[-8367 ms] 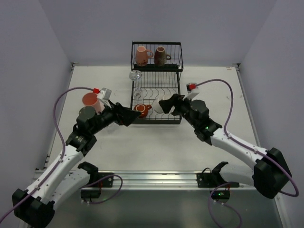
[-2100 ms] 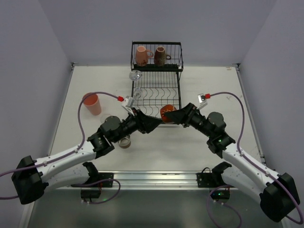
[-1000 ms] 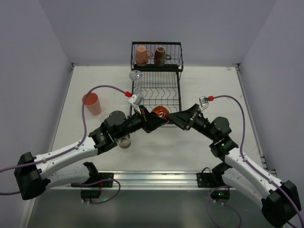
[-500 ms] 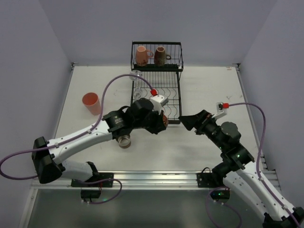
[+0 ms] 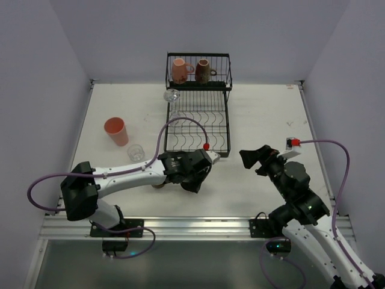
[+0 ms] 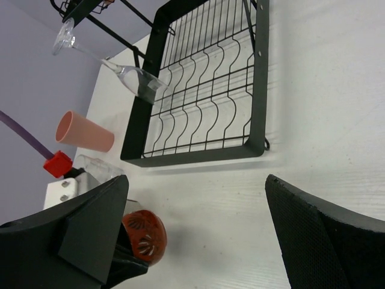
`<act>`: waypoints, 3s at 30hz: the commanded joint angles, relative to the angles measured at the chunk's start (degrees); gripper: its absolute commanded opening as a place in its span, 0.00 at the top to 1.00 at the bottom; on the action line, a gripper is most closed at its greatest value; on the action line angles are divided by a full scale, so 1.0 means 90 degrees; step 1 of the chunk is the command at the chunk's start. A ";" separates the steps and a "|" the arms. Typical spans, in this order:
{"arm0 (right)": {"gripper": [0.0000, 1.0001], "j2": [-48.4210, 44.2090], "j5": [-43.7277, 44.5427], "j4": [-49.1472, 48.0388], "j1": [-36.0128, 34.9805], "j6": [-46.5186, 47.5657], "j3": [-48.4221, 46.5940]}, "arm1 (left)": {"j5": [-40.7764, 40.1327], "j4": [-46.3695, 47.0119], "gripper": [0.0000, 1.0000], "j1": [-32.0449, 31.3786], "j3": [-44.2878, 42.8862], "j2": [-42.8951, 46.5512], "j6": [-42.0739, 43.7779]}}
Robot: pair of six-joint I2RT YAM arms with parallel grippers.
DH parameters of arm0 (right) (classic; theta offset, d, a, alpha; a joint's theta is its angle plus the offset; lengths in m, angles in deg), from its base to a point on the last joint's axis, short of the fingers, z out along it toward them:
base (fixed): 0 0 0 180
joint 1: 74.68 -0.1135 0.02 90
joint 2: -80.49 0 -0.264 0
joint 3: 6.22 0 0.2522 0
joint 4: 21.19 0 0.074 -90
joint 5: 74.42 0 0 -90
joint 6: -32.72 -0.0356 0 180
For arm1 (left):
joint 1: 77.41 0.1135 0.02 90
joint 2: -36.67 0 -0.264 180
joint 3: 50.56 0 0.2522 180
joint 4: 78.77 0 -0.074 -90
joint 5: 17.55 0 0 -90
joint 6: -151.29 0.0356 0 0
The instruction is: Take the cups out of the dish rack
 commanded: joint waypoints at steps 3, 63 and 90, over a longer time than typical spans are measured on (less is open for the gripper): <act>0.02 -0.0023 0.0183 0.0091 0.0015 0.0183 -0.0297 | -0.0056 0.0503 1.00 -0.0080 0.0042 -0.0317 0.0041; 0.28 0.6849 -0.0364 -0.1110 0.0035 0.3328 -0.6984 | -0.4958 0.2905 0.00 -0.0070 0.1593 0.5902 0.1827; 0.14 1.1861 -0.0549 -0.0465 0.0474 0.3973 -1.1537 | -0.5163 0.2964 0.00 -0.0080 0.1673 0.5034 0.2316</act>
